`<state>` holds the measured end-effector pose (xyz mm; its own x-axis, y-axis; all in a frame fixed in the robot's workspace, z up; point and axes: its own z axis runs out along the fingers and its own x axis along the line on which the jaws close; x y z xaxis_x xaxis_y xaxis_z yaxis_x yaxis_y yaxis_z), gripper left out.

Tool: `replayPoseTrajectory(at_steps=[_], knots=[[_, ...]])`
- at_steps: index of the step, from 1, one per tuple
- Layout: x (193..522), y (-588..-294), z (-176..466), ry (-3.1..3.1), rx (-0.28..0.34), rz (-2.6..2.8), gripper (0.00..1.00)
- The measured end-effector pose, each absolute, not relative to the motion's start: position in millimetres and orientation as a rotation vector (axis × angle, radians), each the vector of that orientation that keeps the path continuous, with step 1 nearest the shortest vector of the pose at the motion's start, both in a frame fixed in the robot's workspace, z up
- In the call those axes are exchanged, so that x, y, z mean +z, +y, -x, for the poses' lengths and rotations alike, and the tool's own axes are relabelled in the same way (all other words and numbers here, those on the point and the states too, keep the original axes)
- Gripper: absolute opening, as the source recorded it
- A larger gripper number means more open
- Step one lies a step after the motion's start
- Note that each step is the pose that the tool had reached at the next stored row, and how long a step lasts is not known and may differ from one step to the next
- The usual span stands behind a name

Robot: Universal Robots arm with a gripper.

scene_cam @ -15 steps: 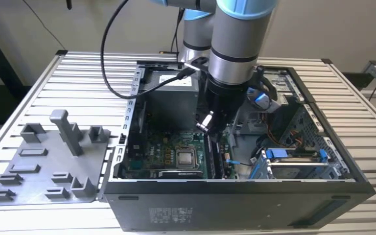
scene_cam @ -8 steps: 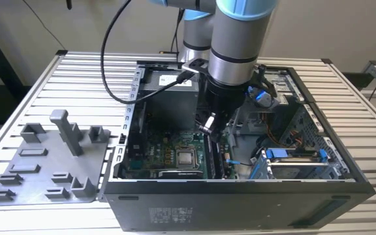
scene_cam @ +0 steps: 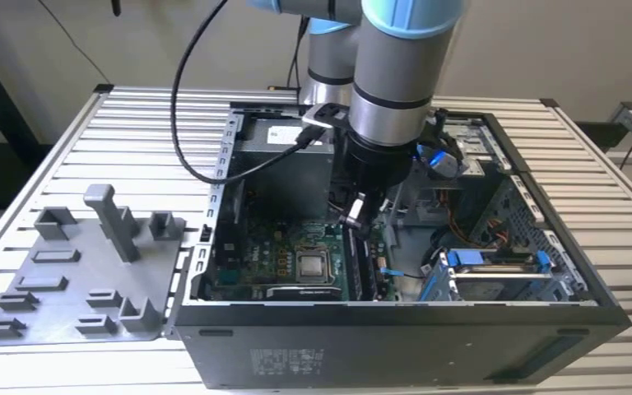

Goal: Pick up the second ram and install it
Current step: 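Press down the second ram until it locks into place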

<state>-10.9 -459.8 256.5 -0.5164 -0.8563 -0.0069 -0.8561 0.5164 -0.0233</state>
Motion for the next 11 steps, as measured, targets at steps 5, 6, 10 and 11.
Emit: replayPoseTrajectory(at_steps=[5, 6, 10, 11], knots=[[253.9, -459.8, 11.4, 2.664, -0.025, 1.631, 0.11], [253.6, -459.9, 11.5, 2.653, -0.025, 1.649, 0.11], [251.7, -459.8, 11.9, 2.603, -0.022, 1.723, 0.11], [251.0, -459.8, 12.0, 2.591, -0.021, 1.741, 0.11]])
